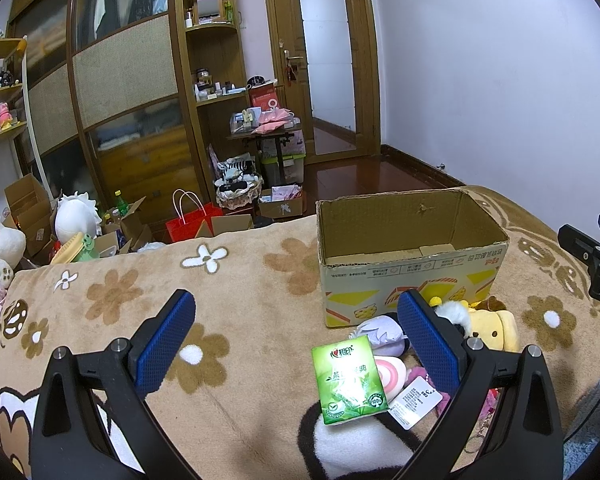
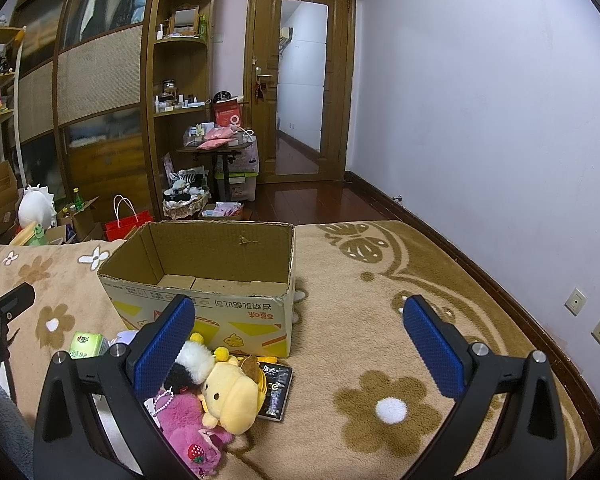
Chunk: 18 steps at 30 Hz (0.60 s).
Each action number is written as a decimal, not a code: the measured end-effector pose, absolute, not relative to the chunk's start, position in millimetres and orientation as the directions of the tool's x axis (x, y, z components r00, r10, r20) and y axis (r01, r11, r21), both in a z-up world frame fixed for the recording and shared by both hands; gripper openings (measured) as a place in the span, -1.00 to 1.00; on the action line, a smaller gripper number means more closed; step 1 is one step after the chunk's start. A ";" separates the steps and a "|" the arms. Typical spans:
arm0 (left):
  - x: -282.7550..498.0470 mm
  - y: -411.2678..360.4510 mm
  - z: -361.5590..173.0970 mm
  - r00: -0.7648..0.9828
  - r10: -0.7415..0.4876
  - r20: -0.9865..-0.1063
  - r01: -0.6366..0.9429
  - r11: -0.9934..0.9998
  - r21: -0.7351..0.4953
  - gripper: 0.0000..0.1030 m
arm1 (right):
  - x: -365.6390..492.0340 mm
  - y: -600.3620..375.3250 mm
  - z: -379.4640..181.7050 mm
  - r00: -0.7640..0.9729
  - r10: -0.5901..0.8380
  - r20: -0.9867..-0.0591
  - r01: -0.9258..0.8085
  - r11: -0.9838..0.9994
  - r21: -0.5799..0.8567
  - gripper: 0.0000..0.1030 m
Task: Organize soft objects
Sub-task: 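Lower the left gripper onto the green tissue pack while the right gripper grasps the yellow plush dog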
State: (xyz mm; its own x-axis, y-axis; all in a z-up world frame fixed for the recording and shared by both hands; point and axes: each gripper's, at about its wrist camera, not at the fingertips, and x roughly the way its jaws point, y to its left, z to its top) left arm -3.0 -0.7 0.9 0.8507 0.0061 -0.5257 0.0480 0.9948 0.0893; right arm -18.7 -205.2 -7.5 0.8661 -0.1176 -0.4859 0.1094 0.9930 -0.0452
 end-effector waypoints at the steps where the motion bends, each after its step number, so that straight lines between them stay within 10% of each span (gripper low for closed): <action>1: -2.9 -0.7 0.8 0.850 0.007 -0.526 0.047 0.995 0.090 0.95 | -18.9 -205.0 -7.3 0.866 -0.118 -0.486 0.109 0.993 -0.046 1.00; 18: 10.4 -1.1 -12.4 0.790 -0.007 -0.613 0.078 0.993 0.090 0.95 | -12.8 -194.8 -16.8 0.849 -0.094 -0.520 0.073 0.995 -0.062 1.00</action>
